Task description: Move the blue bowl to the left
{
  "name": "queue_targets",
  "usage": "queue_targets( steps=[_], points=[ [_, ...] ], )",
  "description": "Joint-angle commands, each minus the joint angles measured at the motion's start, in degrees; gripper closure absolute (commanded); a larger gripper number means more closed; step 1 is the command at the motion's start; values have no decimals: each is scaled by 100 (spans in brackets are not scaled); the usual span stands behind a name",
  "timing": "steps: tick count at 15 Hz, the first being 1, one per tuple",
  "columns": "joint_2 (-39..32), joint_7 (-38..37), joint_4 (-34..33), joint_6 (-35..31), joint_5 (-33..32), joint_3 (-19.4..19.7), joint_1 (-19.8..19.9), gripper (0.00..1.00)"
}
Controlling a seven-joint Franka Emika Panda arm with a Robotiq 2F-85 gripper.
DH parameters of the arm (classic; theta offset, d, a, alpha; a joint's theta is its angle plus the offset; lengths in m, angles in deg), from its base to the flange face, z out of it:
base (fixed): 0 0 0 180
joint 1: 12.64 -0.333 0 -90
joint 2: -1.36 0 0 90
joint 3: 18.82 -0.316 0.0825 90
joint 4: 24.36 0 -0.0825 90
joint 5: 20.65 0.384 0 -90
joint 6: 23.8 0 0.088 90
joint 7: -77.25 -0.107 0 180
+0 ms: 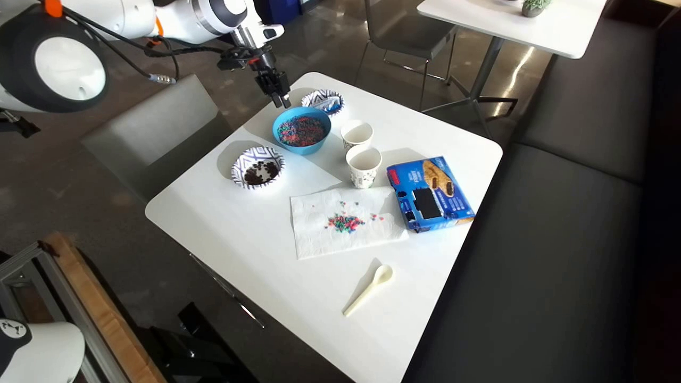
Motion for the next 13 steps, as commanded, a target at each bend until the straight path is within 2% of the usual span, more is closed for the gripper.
queue_targets(
  steps=[1, 3, 4, 9, 10, 13],
  points=[
    [373, 375, 303, -92, -38, -75, -20, 15],
    [557, 909, 550, -385, -112, -111, 11, 2],
    [659, 1251, 754, -647, -151, -125, 34, 0],
    [1194, 2611, 2132, -2064, -251, -187, 177, 0],
    [744, 2201, 1252, -1581, -92, -42, 99, 0],
    [899, 2530, 1701, -1944, -109, -70, 159, 0]
  ],
)
